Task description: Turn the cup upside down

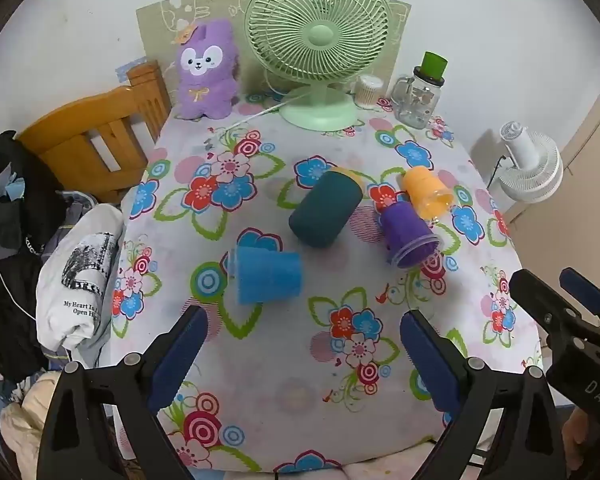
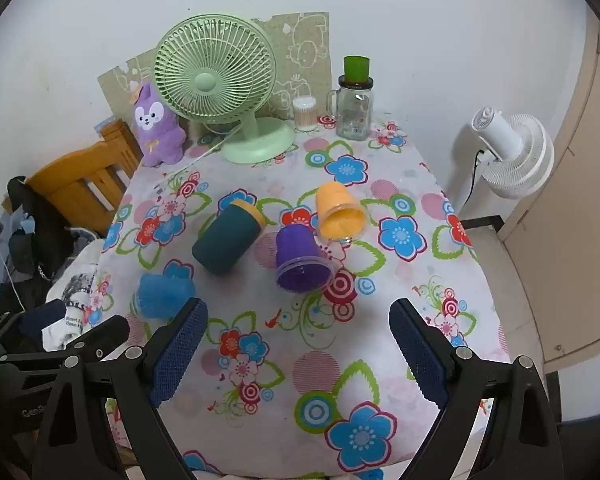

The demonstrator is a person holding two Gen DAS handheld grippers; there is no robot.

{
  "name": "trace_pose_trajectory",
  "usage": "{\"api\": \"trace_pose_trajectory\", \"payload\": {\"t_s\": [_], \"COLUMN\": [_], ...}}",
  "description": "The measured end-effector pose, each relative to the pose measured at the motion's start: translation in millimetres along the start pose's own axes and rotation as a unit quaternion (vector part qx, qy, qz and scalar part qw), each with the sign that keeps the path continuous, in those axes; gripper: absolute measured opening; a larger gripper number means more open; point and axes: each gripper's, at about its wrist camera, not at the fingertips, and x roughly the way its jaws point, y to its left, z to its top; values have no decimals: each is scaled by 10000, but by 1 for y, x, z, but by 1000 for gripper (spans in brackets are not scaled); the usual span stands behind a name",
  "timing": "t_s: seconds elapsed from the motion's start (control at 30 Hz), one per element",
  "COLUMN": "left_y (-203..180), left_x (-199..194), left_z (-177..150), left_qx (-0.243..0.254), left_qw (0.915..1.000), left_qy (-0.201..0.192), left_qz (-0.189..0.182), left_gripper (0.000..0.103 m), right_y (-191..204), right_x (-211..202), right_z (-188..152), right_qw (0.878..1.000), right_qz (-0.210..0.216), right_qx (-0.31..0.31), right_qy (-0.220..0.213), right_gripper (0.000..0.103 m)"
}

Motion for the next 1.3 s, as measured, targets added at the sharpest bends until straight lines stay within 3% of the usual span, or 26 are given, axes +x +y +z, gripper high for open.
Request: {"api": "trace_pose_trajectory", "payload": {"t_s": [0.13, 0.17, 1.3], "left_y": [-1, -7, -2], "left_x": [-1, 0, 4], "left_z": [0, 0, -1], "left_qx": [37, 116, 174], "left_qw": [10000, 9998, 9998], "left_qy": [-24, 10, -12], "left_qz": [12, 177, 139], "left_gripper": [98, 98, 98], "right_y": [1, 1, 2], "right_x": [0, 0, 5], "right_z": [1, 0, 2], "right_qw": [10000, 10000, 10000], "right_qz": [-11, -15, -29], "right_qx": [-24, -16, -35], "right_qy": [-2, -13, 70], "right_gripper": [94, 94, 94]}}
